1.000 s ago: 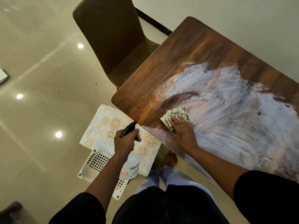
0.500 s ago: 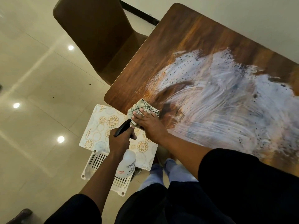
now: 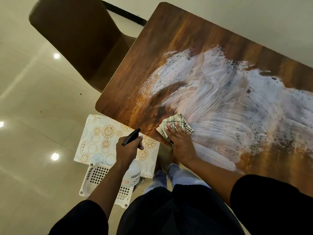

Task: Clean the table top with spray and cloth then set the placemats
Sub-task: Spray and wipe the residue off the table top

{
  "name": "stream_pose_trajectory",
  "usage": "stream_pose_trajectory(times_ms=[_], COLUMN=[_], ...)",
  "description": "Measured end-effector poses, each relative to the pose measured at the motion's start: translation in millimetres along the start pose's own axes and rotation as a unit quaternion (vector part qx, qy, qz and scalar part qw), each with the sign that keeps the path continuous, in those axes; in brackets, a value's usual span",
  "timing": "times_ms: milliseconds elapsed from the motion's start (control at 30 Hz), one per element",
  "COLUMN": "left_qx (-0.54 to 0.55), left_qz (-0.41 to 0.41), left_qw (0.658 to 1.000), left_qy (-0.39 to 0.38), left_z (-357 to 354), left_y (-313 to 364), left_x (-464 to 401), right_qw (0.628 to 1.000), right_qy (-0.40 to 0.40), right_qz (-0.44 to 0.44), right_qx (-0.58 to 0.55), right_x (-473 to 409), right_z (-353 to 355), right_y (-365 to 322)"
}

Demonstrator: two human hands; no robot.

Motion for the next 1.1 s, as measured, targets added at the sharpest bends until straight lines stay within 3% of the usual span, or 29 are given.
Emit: stream_pose_trajectory(times_ms=[233,467,733,967,1100], left_qx=[0.012,-0.037,-0.117,-0.174,-0.204], left_qz=[-0.039,-0.037,-0.066,-0.061,-0.075], left_qw=[0.999,0.999,0.987,0.969,0.963], left_qy=[0.008,-0.004,-0.084,-0.164,-0.160], left_z=[6,0,-51,-113,-136], left_y=[6,-1,-28,-51,-70], left_x=[-5,-10,10,40,56], right_qw=[0.987,0.989,0.999,0.956,0.952], right_qy=[-0.085,-0.070,0.018,0.003,0.009], right_qz=[0.135,0.128,-0.045,-0.292,-0.305], right_qx=[0.021,-0.001,-0.019,-0.007,-0.029], right_x=[-58,-52,66,143,155], right_z=[1,-2,-3,12,16], right_y=[-45,-43,62,176,192])
Point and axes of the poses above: each hand's wrist, its own x-axis away from the middle knuckle, its own z-axis out of the back of the hand, y = z × x, the point moved 3 cm from there along -x, towards the middle knuckle, and after that the axes turned 12 degrees about x, right-handed, at the moved point
